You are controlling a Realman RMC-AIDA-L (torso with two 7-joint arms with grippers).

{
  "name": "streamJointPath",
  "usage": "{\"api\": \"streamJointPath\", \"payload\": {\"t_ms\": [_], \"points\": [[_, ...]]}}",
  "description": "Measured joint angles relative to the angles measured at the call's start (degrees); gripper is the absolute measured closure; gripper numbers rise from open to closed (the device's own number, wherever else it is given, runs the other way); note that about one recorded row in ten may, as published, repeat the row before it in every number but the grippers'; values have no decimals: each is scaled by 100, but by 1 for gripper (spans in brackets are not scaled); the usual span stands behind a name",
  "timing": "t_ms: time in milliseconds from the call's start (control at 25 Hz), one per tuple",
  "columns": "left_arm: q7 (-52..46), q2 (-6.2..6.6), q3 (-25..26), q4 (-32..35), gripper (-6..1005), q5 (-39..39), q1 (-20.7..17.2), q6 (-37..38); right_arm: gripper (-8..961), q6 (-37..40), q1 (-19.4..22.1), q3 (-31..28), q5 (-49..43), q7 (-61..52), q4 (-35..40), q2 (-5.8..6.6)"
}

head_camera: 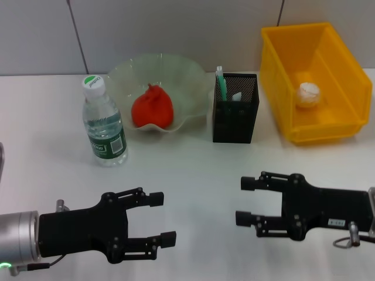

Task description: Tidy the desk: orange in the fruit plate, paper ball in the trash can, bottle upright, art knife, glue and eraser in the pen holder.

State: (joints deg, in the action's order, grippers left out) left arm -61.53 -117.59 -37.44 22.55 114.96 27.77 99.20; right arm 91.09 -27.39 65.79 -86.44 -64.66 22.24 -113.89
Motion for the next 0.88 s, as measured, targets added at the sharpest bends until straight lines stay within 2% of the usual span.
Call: {"api": "streamJointPath", "payload": {"t_ms": [240,880], "points": [[-23,0,-8,38,163,149,57,-14,195,-3,134,22,-140,276,-35,-121],[57,-27,-68,39,163,296,72,-244,195,-250,70,28,-396,330,-72,-286]]}}
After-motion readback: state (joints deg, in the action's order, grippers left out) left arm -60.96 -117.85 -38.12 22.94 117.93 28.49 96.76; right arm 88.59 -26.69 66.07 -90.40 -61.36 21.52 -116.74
